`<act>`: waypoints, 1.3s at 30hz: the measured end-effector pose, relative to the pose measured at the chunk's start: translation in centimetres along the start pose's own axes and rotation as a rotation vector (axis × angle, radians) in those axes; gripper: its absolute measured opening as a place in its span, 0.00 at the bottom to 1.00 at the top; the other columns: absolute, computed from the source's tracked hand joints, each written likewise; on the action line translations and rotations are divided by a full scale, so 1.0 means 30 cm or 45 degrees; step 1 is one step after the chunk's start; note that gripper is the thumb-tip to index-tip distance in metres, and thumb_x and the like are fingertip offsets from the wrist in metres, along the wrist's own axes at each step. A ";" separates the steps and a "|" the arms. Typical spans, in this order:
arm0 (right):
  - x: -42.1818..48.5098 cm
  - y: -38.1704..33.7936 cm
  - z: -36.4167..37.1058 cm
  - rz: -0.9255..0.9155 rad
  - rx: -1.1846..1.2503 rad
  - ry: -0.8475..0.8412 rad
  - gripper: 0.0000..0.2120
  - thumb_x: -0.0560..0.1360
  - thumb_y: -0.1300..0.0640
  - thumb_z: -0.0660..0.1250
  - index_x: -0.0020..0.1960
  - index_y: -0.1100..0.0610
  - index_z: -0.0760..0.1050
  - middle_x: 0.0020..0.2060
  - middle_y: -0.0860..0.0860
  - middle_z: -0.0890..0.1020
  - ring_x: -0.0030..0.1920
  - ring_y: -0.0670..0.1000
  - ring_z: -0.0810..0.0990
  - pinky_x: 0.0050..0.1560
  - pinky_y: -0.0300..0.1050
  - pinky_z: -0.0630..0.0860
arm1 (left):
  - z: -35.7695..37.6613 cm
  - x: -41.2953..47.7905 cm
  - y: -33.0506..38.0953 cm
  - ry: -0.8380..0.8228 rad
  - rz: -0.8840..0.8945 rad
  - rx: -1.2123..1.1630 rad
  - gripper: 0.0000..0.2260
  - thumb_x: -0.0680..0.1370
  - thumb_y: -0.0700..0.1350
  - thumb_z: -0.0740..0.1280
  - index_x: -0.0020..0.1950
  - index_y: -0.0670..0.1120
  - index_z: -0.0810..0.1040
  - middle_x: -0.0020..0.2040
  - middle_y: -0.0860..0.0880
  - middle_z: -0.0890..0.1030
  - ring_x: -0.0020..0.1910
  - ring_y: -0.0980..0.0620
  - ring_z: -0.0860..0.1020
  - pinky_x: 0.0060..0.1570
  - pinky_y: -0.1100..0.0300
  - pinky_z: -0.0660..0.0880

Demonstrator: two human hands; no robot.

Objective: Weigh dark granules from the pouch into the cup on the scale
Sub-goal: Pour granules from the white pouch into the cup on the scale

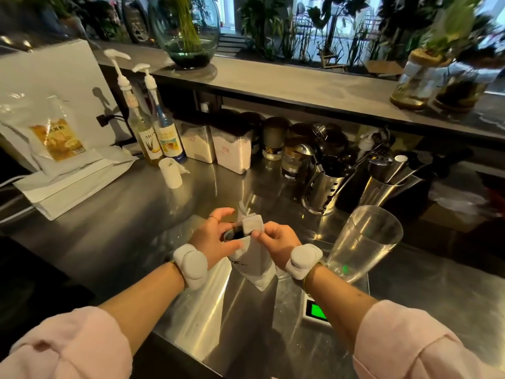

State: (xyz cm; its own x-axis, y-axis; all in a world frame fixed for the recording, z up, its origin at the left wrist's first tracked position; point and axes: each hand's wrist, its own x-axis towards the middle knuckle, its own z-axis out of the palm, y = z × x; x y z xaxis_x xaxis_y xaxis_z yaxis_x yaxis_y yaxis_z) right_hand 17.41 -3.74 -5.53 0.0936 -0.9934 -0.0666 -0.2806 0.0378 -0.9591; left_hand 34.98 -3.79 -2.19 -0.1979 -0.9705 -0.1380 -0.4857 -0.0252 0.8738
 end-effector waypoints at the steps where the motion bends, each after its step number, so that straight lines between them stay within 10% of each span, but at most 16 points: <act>1: 0.000 -0.004 0.001 0.010 0.014 -0.033 0.12 0.77 0.59 0.65 0.35 0.48 0.76 0.32 0.45 0.76 0.32 0.39 0.75 0.37 0.31 0.70 | 0.007 0.000 0.000 -0.007 -0.014 -0.018 0.29 0.67 0.44 0.75 0.66 0.52 0.68 0.58 0.51 0.81 0.57 0.53 0.79 0.58 0.53 0.77; 5: 0.012 -0.034 0.003 0.018 -0.082 -0.163 0.08 0.77 0.59 0.65 0.42 0.55 0.80 0.33 0.45 0.79 0.31 0.33 0.77 0.38 0.27 0.72 | 0.033 0.010 0.021 0.070 -0.030 0.065 0.21 0.68 0.46 0.75 0.60 0.50 0.77 0.52 0.51 0.83 0.52 0.53 0.80 0.53 0.59 0.78; 9: 0.052 -0.055 -0.011 0.068 -0.468 -0.243 0.13 0.77 0.49 0.63 0.53 0.54 0.82 0.47 0.53 0.85 0.49 0.52 0.82 0.54 0.50 0.77 | 0.061 0.018 0.049 0.150 -0.057 0.108 0.13 0.70 0.46 0.73 0.53 0.47 0.80 0.48 0.49 0.84 0.48 0.50 0.81 0.47 0.59 0.78; 17: 0.053 -0.079 0.007 -0.002 -0.827 -0.405 0.14 0.78 0.55 0.60 0.61 0.58 0.73 0.58 0.57 0.79 0.58 0.59 0.77 0.59 0.53 0.73 | 0.059 0.034 0.066 0.279 -0.127 0.050 0.09 0.73 0.47 0.70 0.43 0.41 0.80 0.41 0.43 0.83 0.40 0.45 0.80 0.40 0.57 0.78; 32: -0.014 -0.289 -0.179 0.086 0.565 0.345 0.46 0.72 0.45 0.70 0.78 0.55 0.45 0.72 0.54 0.67 0.70 0.54 0.68 0.61 0.41 0.66 | -0.179 0.041 0.684 0.792 0.239 -0.104 0.07 0.74 0.50 0.67 0.46 0.47 0.78 0.34 0.51 0.76 0.35 0.54 0.75 0.34 0.62 0.72; 36: -0.004 -0.356 -0.220 0.200 1.202 0.323 0.48 0.64 0.36 0.72 0.75 0.54 0.57 0.52 0.52 0.80 0.42 0.50 0.81 0.43 0.47 0.78 | -0.168 0.025 0.828 0.849 0.308 -0.238 0.12 0.73 0.50 0.68 0.32 0.49 0.71 0.31 0.53 0.73 0.31 0.57 0.70 0.28 0.70 0.67; 39: -0.030 -0.407 -0.257 0.149 1.728 0.191 0.34 0.70 0.37 0.65 0.69 0.57 0.68 0.51 0.55 0.79 0.48 0.53 0.80 0.51 0.49 0.78 | -0.128 0.021 0.907 0.895 0.362 -0.490 0.11 0.71 0.49 0.69 0.31 0.51 0.71 0.33 0.53 0.75 0.38 0.49 0.75 0.45 0.56 0.77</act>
State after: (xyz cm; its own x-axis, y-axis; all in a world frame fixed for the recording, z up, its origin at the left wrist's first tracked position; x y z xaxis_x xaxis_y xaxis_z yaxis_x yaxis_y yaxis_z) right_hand 13.40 -4.14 8.36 0.0066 -0.9758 -0.2184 0.8758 0.1110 -0.4697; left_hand 24.91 -6.00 23.30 0.3683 -0.8723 0.3216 -0.1490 0.2861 0.9466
